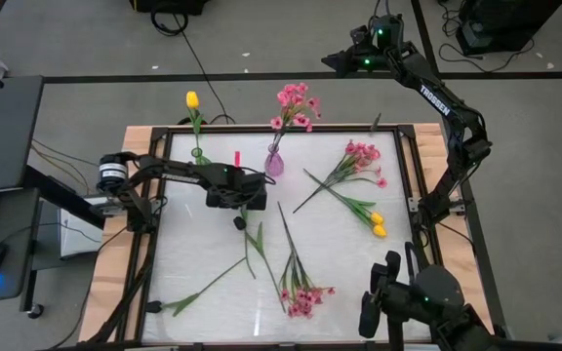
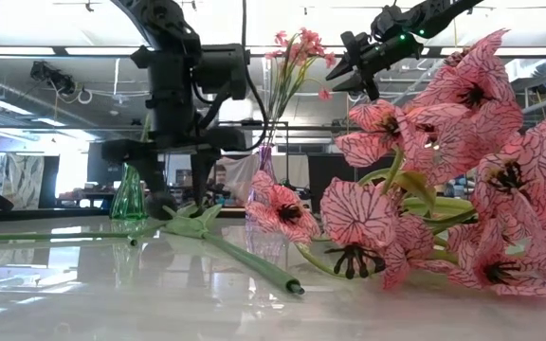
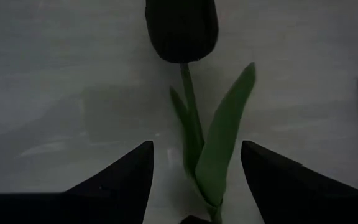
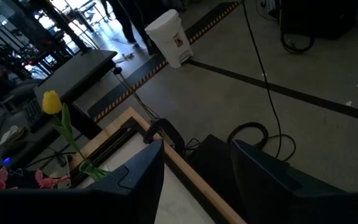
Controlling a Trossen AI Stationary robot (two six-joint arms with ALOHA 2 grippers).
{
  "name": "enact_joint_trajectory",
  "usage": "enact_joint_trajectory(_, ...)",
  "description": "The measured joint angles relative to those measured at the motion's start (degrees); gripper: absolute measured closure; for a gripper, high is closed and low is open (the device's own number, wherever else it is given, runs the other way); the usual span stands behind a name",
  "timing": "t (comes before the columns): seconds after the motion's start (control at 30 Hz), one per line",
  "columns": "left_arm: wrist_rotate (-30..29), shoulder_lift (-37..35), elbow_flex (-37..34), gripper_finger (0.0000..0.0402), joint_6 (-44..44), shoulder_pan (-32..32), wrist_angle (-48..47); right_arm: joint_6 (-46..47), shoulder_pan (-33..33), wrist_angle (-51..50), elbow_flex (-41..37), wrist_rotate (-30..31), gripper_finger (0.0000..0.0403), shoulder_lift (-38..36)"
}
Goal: Sort flowers into vase by color
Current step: Put the top black flower into the red vase
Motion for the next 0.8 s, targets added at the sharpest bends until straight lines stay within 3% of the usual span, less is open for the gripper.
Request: enact_joint_trajectory(0.8, -0.3, 0.3, 0.0, 0.0155, -3.2, -0.1, 0.5, 0.0, 0.0, 0.5, 0.0, 0.0, 0.0207, 0.0)
